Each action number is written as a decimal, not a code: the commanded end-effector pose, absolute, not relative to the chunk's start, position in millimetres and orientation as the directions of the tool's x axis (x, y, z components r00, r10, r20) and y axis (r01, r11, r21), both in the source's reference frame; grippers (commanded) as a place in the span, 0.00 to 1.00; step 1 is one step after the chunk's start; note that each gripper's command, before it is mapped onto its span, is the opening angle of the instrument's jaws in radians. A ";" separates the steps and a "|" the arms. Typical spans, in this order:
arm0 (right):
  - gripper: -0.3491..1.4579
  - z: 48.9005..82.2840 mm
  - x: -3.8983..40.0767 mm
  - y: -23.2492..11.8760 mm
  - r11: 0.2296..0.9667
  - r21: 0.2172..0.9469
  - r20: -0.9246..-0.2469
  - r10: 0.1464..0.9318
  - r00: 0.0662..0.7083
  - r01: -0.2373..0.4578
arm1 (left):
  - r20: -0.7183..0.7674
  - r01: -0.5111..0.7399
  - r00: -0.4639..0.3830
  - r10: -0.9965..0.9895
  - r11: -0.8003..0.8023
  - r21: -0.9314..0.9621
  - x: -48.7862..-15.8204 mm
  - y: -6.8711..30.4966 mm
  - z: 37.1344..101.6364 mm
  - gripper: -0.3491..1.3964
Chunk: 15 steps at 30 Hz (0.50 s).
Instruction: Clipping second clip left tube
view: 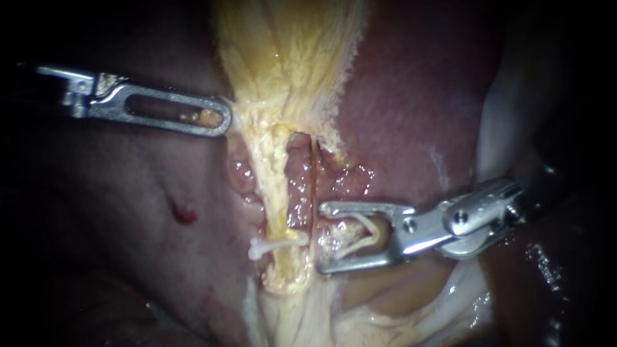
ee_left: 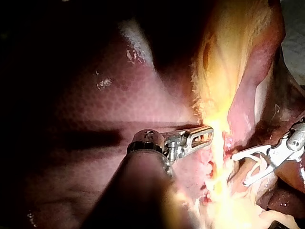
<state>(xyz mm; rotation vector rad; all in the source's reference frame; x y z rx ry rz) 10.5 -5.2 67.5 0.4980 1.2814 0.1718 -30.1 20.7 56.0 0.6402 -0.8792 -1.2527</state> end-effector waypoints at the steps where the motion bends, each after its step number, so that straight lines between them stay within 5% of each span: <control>1: 0.47 67.7 10.9 -5.5 0.882 0.446 -0.874 0.392 0.288 0.154 | 0.211 0.530 0.074 -0.975 0.217 0.819 -30.1 20.7 56.0 0.00; 8: 0.47 68.2 12.8 -5.7 0.872 0.465 -0.865 0.411 0.288 0.152 | 0.211 0.531 0.074 -0.975 0.217 0.819 -30.1 20.7 55.9 0.00; 15: 0.47 69.4 12.9 -4.9 0.815 0.568 -0.802 0.518 0.299 0.111 | 0.211 0.531 0.073 -0.975 0.217 0.819 -30.2 20.7 55.9 0.00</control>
